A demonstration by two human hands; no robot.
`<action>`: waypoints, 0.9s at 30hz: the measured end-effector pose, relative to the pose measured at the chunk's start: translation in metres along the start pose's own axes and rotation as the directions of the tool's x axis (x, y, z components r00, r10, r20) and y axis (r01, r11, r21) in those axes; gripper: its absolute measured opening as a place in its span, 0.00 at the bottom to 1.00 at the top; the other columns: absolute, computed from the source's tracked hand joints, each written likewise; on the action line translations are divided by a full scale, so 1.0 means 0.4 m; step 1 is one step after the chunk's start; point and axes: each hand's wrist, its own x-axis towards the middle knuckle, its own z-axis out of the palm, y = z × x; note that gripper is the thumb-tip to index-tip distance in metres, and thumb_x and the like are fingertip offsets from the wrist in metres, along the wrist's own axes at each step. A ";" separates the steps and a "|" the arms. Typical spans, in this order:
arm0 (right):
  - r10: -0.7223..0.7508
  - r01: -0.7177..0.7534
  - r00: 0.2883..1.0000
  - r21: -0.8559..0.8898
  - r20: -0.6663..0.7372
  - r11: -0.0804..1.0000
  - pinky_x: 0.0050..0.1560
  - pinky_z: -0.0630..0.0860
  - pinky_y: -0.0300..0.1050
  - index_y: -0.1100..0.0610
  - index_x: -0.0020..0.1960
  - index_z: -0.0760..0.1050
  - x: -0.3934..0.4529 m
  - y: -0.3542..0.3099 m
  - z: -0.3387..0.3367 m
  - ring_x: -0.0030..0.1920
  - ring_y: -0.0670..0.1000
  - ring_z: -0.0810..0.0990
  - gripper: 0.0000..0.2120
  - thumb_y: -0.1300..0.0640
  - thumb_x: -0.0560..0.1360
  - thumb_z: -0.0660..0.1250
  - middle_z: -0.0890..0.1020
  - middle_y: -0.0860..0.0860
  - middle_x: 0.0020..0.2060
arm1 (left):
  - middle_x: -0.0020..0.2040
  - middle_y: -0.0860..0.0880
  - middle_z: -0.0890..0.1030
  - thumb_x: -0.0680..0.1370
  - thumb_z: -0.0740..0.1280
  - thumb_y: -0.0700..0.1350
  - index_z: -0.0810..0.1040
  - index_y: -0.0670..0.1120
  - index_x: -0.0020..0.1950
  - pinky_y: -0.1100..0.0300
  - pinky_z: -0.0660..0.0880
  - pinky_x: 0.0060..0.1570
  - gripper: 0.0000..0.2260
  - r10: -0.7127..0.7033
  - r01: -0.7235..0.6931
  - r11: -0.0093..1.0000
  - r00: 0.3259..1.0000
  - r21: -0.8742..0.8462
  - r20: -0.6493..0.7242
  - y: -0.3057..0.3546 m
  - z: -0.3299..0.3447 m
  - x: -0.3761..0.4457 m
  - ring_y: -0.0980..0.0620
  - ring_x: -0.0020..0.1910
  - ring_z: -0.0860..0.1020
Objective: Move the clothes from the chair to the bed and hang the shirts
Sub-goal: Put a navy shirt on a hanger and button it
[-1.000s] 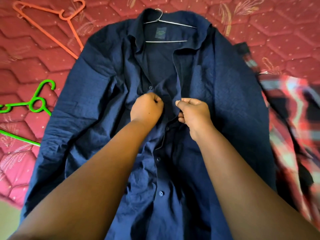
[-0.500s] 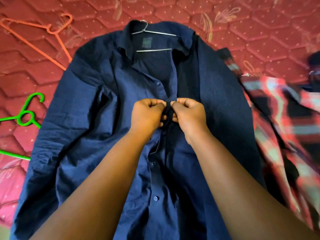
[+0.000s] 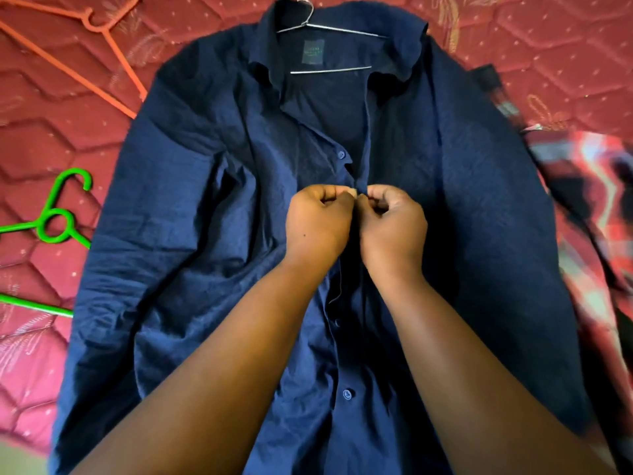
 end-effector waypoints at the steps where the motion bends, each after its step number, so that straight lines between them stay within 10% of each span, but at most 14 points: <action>1: 0.036 -0.038 0.999 0.042 0.031 0.998 0.47 0.74 0.35 0.59 0.57 0.81 0.000 -0.001 0.003 0.46 0.47 0.81 0.10 0.58 0.77 0.69 0.82 0.48 0.43 | 0.35 0.45 0.84 0.76 0.69 0.42 0.81 0.49 0.37 0.42 0.82 0.45 0.08 -0.014 0.014 1.000 1.000 -0.006 0.007 0.002 -0.002 0.002 0.40 0.42 0.84; 7: 0.221 -0.250 0.967 0.310 0.126 0.917 0.50 0.82 0.57 0.60 0.49 0.82 0.004 0.014 -0.005 0.43 0.54 0.85 0.05 0.63 0.74 0.70 0.85 0.56 0.41 | 0.35 0.50 0.84 0.76 0.70 0.43 0.81 0.51 0.35 0.46 0.82 0.48 0.10 -0.045 0.040 0.997 0.996 0.060 0.078 0.004 -0.011 0.020 0.47 0.41 0.84; 15: 0.332 -0.478 0.874 0.500 0.356 0.722 0.43 0.82 0.44 0.60 0.42 0.80 0.017 0.003 -0.030 0.38 0.51 0.84 0.06 0.62 0.77 0.67 0.84 0.54 0.37 | 0.35 0.50 0.83 0.77 0.70 0.44 0.80 0.50 0.34 0.53 0.81 0.46 0.11 -0.026 0.022 0.997 0.998 0.072 0.049 0.006 -0.014 0.034 0.50 0.41 0.83; 27: 0.335 -0.497 0.862 0.507 0.381 0.704 0.49 0.82 0.47 0.63 0.42 0.79 0.025 0.022 0.006 0.37 0.50 0.82 0.04 0.67 0.76 0.68 0.83 0.54 0.35 | 0.37 0.50 0.81 0.80 0.65 0.39 0.79 0.48 0.39 0.60 0.79 0.37 0.11 -0.114 0.103 0.991 0.983 0.081 0.143 -0.010 -0.030 0.055 0.55 0.39 0.80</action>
